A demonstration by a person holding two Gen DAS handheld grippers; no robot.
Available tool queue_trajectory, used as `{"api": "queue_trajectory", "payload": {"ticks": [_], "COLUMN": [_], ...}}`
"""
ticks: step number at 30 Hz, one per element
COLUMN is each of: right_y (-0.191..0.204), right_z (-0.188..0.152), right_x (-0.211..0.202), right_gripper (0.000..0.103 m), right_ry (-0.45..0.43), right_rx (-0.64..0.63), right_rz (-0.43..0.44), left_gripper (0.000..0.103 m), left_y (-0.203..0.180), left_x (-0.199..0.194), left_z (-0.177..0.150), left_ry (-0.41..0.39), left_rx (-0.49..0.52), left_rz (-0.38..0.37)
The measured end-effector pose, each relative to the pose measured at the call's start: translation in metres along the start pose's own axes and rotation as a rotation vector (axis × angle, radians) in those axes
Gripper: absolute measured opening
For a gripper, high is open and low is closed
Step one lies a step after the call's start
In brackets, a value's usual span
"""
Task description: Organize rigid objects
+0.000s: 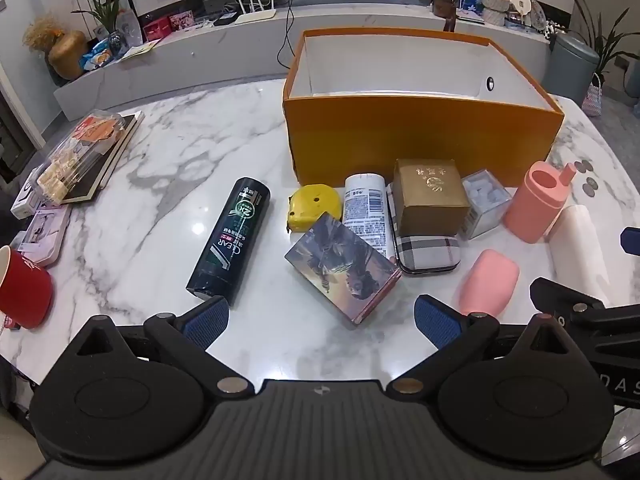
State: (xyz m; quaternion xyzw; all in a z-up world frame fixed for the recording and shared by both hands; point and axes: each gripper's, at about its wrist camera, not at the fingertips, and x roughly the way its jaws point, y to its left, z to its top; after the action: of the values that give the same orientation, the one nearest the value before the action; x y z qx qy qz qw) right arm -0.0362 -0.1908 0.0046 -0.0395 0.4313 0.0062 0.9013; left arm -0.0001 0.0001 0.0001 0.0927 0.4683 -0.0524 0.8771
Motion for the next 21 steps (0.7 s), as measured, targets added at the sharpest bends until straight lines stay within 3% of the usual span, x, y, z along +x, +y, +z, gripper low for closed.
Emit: {"api": "queue_trajectory", "payload": {"ticks": [21], "right_y": [-0.0006], "right_z": [-0.0004], "right_x": [-0.0003], "right_gripper": [0.095], "right_ry": [-0.010], "right_rx": [-0.007], "right_rz": [-0.010], "left_gripper": [0.103], "left_y": [-0.0002], "left_x": [-0.0025], "left_z": [-0.0008], "left_ry": [0.001], "left_rx": [-0.004], "left_rz": [-0.013]}}
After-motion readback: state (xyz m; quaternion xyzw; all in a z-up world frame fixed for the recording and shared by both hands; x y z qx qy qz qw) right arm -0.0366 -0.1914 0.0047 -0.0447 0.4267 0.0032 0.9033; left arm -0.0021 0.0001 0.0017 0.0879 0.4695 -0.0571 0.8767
